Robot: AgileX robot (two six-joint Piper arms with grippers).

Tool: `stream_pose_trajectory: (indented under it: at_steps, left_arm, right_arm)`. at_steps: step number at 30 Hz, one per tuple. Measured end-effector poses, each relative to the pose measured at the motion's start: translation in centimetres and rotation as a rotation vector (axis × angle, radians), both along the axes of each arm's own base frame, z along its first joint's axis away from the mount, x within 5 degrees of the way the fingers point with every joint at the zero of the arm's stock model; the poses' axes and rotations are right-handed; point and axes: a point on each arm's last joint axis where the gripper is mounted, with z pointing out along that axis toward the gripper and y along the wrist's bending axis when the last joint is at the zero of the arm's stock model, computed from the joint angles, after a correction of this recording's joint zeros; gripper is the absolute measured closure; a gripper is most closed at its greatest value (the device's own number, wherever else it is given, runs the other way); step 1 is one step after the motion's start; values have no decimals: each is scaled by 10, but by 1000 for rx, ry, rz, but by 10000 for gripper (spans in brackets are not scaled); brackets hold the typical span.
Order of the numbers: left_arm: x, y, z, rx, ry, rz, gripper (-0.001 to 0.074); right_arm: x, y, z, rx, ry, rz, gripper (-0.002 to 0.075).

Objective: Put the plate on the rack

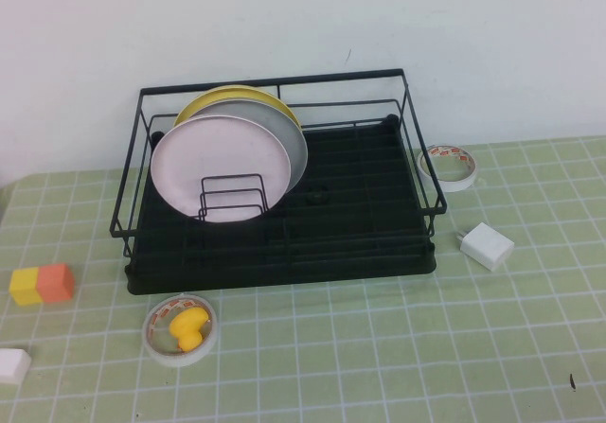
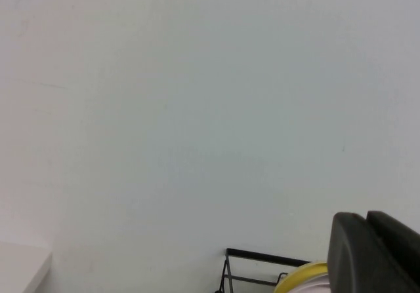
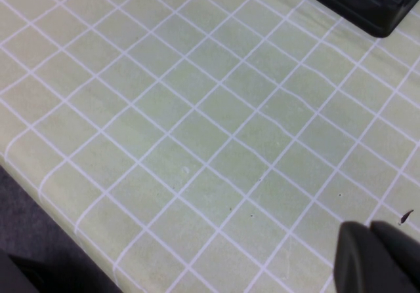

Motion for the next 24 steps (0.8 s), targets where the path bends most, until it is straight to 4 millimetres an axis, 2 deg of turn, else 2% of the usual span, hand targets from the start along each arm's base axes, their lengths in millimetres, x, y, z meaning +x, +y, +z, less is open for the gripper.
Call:
stream_pose_trajectory:
  at_steps: [7, 11, 14, 17, 20, 24]
  left_arm:
    - [0, -2, -5, -12, -1, -27, 736]
    - [-12, -7, -4, 28, -72, -87, 737]
    - [-18, -11, -13, 45, -40, -133, 736]
    - [-17, -11, -35, 3, 86, -136, 736]
    - [-16, -7, -66, 10, 193, -93, 736]
    - [-18, -5, -110, 10, 252, -78, 736]
  right_arm:
    - [0, 0, 0, 1, 0, 0, 727]
    - [0, 0, 0, 2, 1, 0, 727]
    - [0, 0, 0, 2, 1, 0, 727]
    - [0, 0, 0, 2, 1, 0, 727]
    - [0, 0, 0, 2, 1, 0, 727]
    - [0, 0, 0, 2, 1, 0, 727]
